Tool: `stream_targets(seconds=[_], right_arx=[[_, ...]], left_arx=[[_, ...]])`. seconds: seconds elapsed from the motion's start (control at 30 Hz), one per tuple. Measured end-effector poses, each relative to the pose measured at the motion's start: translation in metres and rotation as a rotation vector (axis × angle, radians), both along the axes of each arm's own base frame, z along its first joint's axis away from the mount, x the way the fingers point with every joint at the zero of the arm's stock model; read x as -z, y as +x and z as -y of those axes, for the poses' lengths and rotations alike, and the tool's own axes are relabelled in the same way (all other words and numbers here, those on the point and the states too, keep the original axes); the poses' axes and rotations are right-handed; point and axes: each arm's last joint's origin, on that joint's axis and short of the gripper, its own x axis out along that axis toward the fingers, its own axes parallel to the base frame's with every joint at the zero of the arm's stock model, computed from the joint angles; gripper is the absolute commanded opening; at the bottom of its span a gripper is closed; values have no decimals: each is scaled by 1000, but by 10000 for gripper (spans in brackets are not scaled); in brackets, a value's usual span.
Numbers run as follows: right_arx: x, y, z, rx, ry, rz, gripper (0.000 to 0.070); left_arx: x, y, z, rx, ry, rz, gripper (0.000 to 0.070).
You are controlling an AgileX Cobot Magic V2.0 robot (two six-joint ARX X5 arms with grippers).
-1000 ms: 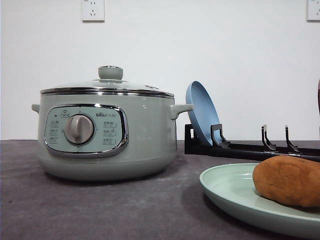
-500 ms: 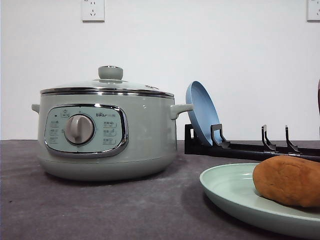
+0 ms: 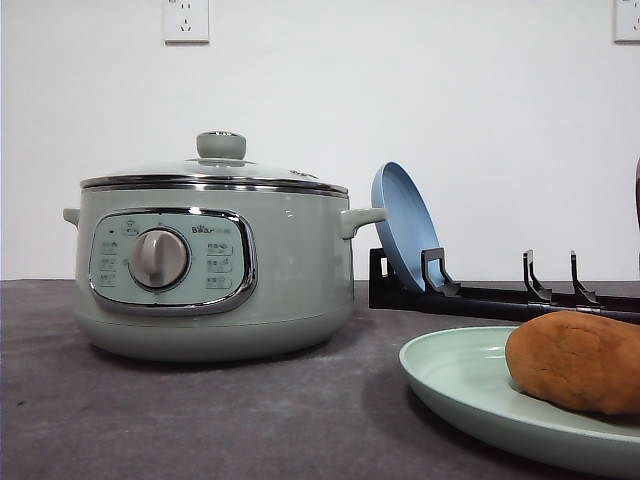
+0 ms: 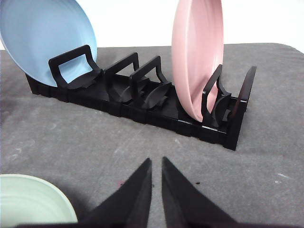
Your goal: Transfer potato from steamer to green plate
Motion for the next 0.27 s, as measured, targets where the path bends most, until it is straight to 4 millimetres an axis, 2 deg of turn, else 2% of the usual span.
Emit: stream_targets(seconds=[0.27], right_arx=[[0,0,0,0,0,0,28]], left_arx=[[0,0,0,0,0,0,0]])
